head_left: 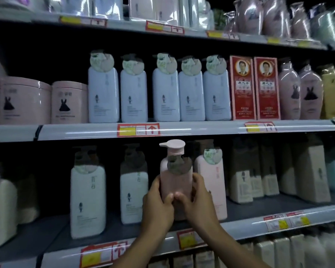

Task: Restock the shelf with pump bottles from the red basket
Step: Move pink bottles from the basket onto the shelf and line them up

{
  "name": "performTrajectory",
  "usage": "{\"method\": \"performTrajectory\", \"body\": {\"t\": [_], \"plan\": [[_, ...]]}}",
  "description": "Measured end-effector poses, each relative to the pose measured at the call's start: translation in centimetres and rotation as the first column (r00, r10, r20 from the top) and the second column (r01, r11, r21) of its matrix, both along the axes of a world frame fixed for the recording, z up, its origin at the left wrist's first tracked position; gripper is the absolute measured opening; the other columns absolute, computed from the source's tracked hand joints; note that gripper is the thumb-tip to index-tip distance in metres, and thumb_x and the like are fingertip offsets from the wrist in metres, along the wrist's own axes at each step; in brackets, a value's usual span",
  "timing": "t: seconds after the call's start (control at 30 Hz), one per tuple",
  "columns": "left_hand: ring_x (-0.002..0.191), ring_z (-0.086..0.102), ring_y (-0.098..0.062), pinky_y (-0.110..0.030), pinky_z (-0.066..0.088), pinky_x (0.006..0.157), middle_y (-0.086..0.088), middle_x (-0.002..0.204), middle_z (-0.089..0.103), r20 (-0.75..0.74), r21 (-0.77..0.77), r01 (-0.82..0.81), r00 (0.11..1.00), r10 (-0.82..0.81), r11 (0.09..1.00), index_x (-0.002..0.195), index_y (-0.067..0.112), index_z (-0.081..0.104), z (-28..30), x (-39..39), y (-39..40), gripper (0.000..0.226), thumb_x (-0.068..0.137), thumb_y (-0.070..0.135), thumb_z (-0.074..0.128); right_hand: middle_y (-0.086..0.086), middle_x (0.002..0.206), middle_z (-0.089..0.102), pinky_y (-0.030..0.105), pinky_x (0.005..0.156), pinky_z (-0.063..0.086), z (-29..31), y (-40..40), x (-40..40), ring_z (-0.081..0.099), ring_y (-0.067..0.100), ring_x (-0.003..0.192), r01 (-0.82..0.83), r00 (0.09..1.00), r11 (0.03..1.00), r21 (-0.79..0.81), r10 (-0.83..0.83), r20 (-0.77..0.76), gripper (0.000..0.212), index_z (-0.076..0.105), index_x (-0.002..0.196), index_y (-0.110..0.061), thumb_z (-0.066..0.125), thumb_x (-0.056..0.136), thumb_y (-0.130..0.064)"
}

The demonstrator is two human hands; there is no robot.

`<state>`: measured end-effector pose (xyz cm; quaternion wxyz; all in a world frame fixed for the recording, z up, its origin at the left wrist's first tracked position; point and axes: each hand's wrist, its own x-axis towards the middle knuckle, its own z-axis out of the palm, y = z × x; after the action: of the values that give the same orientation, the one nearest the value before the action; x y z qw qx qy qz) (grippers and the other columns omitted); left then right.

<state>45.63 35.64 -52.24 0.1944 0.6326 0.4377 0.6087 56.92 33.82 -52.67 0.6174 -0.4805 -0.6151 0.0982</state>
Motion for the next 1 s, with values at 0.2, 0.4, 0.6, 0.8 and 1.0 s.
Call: {"method": "performTrajectory", "body": {"t": [0.2, 0.4, 0.6, 0.8, 1.0], "plan": [[0.115, 0.065, -0.02, -0.04, 0.056, 0.096, 0.0, 0.132, 0.067, -0.057, 0.007, -0.086, 0.995, 0.086, 0.996, 0.147, 0.026, 0.047, -0.6, 0.2, 1.3, 0.056, 0.094, 0.018, 0.066, -0.003, 0.12, 0.069, 0.036, 0.094, 0.057, 0.3, 1.7, -0.1, 0.065, 0.012, 0.11, 0.081, 0.996, 0.997, -0.019, -0.08, 0.049, 0.047, 0.054, 0.134, -0.023, 0.07, 0.09, -0.014], [0.116, 0.064, -0.014, -0.035, 0.055, 0.1, 0.003, 0.131, 0.067, -0.125, -0.066, -0.108, 0.987, 0.099, 0.992, 0.153, 0.029, 0.039, -2.5, 0.1, 1.1, 0.07, 0.091, 0.013, 0.069, 0.005, 0.147, 0.054, 0.005, 0.094, 0.043, -1.1, 2.2, -0.8, 0.057, 0.011, 0.12, 0.143, 0.982, 0.979, -0.146, -0.122, 0.145, 0.073, 0.02, 0.158, -0.022, 0.058, 0.098, -0.005], [0.113, 0.064, -0.015, -0.026, 0.054, 0.093, 0.0, 0.13, 0.064, -0.221, -0.082, -0.182, 0.962, 0.161, 0.98, 0.143, 0.026, 0.037, -2.8, 1.1, 1.3, 0.056, 0.095, 0.019, 0.064, -0.004, 0.163, 0.032, 0.018, 0.115, 0.03, -2.4, 1.8, -0.1, 0.044, 0.012, 0.142, 0.128, 0.966, 0.982, -0.142, -0.091, 0.242, 0.071, 0.014, 0.161, -0.023, 0.052, 0.102, -0.012], [0.107, 0.064, -0.023, -0.036, 0.056, 0.088, -0.004, 0.119, 0.064, -0.323, -0.121, -0.247, 0.926, 0.197, 0.962, 0.124, 0.019, 0.043, -2.5, 1.5, 2.1, 0.036, 0.094, 0.022, 0.062, 0.001, 0.169, -0.017, 0.011, 0.113, 0.023, -3.5, 2.7, 0.9, 0.023, 0.004, 0.152, 0.248, 0.815, 0.931, -0.267, -0.052, 0.577, 0.063, 0.012, 0.16, -0.024, 0.043, 0.105, -0.021], [0.105, 0.066, -0.024, -0.038, 0.057, 0.087, -0.007, 0.115, 0.064, -0.35, -0.151, -0.315, 0.904, 0.248, 0.937, 0.118, 0.016, 0.038, -1.7, 1.8, 3.8, 0.035, 0.093, 0.021, 0.063, 0.008, 0.169, -0.018, 0.012, 0.115, 0.02, -2.3, 4.9, 0.6, 0.024, 0.008, 0.153, 0.262, 0.768, 0.922, -0.286, -0.019, 0.64, 0.064, 0.009, 0.161, -0.018, 0.042, 0.106, -0.024]]}}
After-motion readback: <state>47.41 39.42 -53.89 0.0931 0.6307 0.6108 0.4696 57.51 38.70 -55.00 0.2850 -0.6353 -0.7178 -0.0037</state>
